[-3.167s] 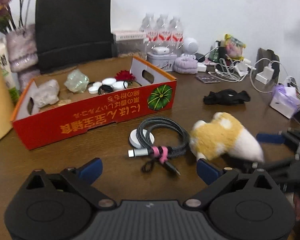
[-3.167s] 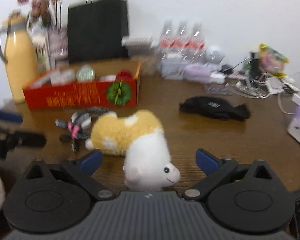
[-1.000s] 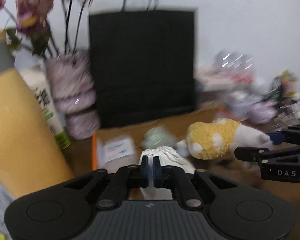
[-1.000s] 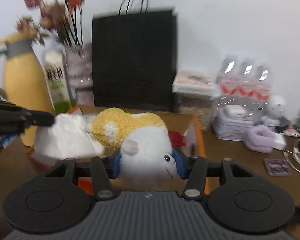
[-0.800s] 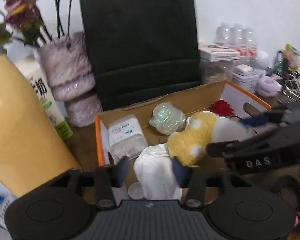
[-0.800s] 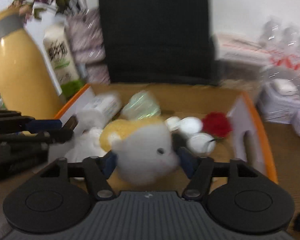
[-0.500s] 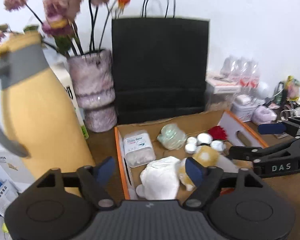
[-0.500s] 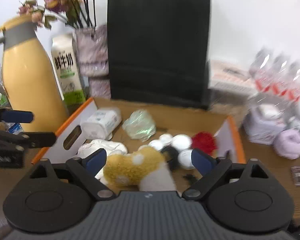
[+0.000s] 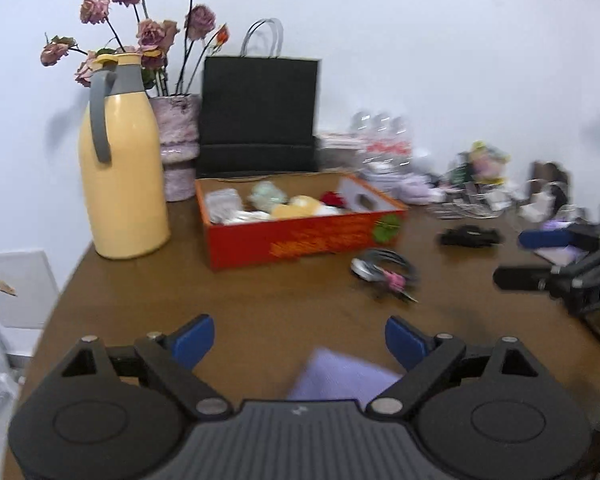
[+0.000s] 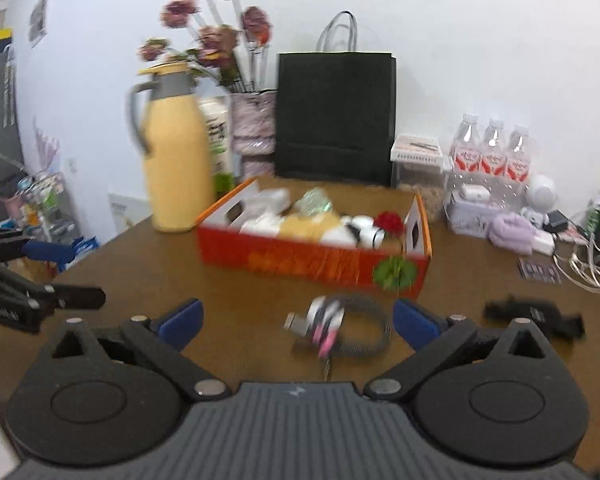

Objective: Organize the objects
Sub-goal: 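Withdraw both tools and reach to the purple cloth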

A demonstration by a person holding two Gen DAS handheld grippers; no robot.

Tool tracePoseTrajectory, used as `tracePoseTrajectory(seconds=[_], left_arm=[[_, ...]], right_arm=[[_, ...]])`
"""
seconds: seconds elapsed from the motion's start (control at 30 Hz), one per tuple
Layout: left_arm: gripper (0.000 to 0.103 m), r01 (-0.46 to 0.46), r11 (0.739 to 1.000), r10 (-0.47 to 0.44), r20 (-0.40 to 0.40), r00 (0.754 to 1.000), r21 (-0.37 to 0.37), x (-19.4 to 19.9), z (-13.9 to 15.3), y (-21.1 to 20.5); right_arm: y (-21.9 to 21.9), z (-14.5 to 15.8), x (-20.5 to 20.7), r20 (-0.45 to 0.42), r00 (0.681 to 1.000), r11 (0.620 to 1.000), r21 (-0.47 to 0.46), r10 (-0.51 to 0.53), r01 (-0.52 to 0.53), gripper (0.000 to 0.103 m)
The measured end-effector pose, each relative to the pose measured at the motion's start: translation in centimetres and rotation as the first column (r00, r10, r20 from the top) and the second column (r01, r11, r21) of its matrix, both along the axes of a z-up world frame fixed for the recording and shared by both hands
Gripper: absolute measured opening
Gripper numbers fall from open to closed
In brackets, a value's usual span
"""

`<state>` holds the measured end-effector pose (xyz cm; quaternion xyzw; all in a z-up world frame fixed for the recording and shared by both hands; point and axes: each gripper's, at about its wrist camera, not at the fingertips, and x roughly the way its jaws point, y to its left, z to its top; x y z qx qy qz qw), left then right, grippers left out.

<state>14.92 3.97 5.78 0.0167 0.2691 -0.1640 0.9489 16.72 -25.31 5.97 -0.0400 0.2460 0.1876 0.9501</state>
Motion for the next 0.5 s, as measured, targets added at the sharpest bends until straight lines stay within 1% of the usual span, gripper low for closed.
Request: tracePoseTrajectory(seconds=[0.03, 0.1, 0.13, 0.2, 0.27, 0.3, 0.37, 0.4, 0.43, 0.47, 0.5], left_arm=[[0.094, 0.009, 1.0, -0.009, 0.002, 1.0, 0.012, -1.2, -0.4, 0.2], [0.094, -0.018, 0.999, 0.019, -0.017, 1.0, 0.04, -2.6, -1.0, 0.7], [0.094, -0.025, 0.999, 0.026, -0.034, 0.999, 0.043, -3.2, -1.2, 1.0], [0.094, -0.019, 0.999, 0.021, -0.056, 0.998, 0.034, -3.5, -1.7, 1.3], [0.094, -0.012, 1.0, 0.013, -0.07, 0.997, 0.014, -3.7, -2.4, 1.4], [0.094, 0.003, 1.0, -0.003, -0.066, 0.998, -0.002, -3.4, -2.7, 1.4], [0.094, 0.067, 0.997, -0.068, -0.032, 0.997, -0.023, -2.3, -3.6, 1.1], [0.094, 0.072, 0.997, -0.072, -0.031, 0.997, -0.023, -1.6, -4.1, 0.8], [0.092, 0.059, 0.998, -0.06, -0.054, 0.997, -0.017, -0.4, -4.8, 0.5], [0.087, 0.039, 0.999, -0.039, -0.093, 0.995, -0.008, 0.7, -5.3, 0.1], [0.074, 0.034, 0.999, -0.035, -0.122, 0.992, -0.011, 1.5, -5.9, -0.2]], right_arm=[[0.1, -0.4, -1.5, -0.007, 1.0, 1.0, 0.007, 0.022, -0.022, 0.103], [0.3, -1.6, -4.2, -0.073, 0.995, 0.997, 0.021, 0.075, -0.073, 0.103], [0.6, -2.2, -5.2, -0.105, 0.991, 0.996, 0.026, 0.084, -0.081, 0.103], [1.0, -3.1, -6.9, -0.142, 0.986, 0.996, 0.02, 0.088, -0.086, 0.103], [1.6, -3.8, -8.2, -0.154, 0.986, 0.998, 0.017, 0.07, -0.068, 0.103], [1.9, -4.2, -8.5, -0.154, 0.986, 0.998, 0.021, 0.057, -0.055, 0.103], [2.6, -4.7, -8.4, -0.143, 0.989, 0.998, 0.038, 0.045, -0.04, 0.103], [2.9, -5.1, -8.0, -0.14, 0.99, 0.998, 0.052, 0.025, -0.018, 0.102], [3.2, -5.5, -7.7, -0.134, 0.991, 0.998, 0.064, -0.004, 0.013, 0.1], [3.5, -6.0, -7.1, -0.128, 0.991, 0.995, 0.086, -0.03, 0.041, 0.093], [3.7, -6.5, -6.7, -0.129, 0.991, 0.992, 0.112, -0.04, 0.055, 0.083]])
